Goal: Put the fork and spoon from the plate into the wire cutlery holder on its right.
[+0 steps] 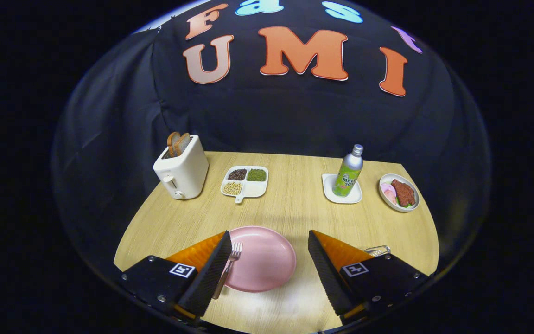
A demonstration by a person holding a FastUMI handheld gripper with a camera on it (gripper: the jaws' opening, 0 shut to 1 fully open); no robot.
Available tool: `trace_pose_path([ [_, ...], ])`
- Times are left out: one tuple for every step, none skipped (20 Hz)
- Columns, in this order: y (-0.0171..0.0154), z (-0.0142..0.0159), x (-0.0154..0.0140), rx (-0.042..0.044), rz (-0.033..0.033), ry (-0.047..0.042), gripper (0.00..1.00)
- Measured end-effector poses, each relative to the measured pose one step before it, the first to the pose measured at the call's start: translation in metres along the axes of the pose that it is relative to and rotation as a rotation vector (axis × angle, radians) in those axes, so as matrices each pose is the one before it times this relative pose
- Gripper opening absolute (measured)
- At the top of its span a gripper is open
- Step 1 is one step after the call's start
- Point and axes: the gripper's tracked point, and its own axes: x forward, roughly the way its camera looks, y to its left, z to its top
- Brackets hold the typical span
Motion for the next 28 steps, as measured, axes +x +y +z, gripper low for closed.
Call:
trace_pose_path([
  [0.00418,-0.00376,0.00290,-0.00432,-0.00418,-0.00492,0.99],
  [0.00414,-0.00204,0.00243,-0.00305,-0.00591,-0.00853,0.99],
  [0.00621,-0.00267,0.00234,-0.00413,0.00044,-0.01043,0.99],
  [0.00637,-0.00160,0.00160,-0.00576,0.00018,-0.01831,0.99],
  [0.00646,0.00061,0.00205,-0.01206,-0.00303,-0.02969,0.99],
  [0.00444,-0.00048,0.00183,-0.01857,-0.00733,-0.02575,0.99],
  [0.00436,-0.00177,0.00184,-0.01870,-0.00767,-0.02051,0.99],
  [0.00584,-0.00385,0.00175,-0.00949,-0.00757,-0.01322,0.99],
  [0.00687,-0.00513,0.00301,-0.00264,0.00084,-0.00495,0.99],
  [0.00766,-0.00773,0.00300,0.00345,0.00276,0.00438,0.99],
  [0.00683,-0.00832,0.00343,0.00338,0.00364,0.00603,0.99],
  [0.00364,-0.00976,0.00458,0.00165,-0.00446,0.01222,0.99],
  [0.00359,-0.00855,0.00365,-0.00192,-0.00238,0.01239,0.99],
  [0.00421,-0.00888,0.00471,-0.00254,-0.00314,0.01152,0.99],
  [0.00221,-0.00949,0.00521,-0.00202,-0.00517,0.01514,0.99],
  [0.00299,-0.00792,0.00370,-0.00120,-0.00040,0.01496,0.99],
  [0.00294,-0.00758,0.00481,0.00057,-0.00301,0.01685,0.99],
  [0.00074,-0.00706,0.00526,0.00017,-0.00092,0.01489,0.99],
  [0.00107,-0.00515,0.00396,-0.00072,-0.00151,0.01190,0.98],
  [0.00114,-0.00551,0.00277,-0.00275,0.00077,0.01428,0.94],
  [0.00044,-0.00485,0.00403,-0.00282,-0.00247,0.01149,0.91],
  [0.00139,-0.00294,0.00233,-0.00332,0.00037,0.00778,0.85],
  [0.00097,-0.00332,0.00197,-0.00363,0.00030,0.00784,0.82],
  [0.00167,-0.00425,0.00258,-0.00409,0.00328,0.01032,0.77],
  [0.00129,-0.00375,0.00223,-0.00273,0.00283,0.01243,0.75],
  [0.00306,-0.00345,0.00267,-0.00260,0.00573,0.01233,0.69],
  [0.00114,-0.00280,0.00335,-0.00265,0.00241,0.01118,0.64],
  [0.00128,-0.00168,0.00213,0.00025,0.00054,0.00608,0.59],
])
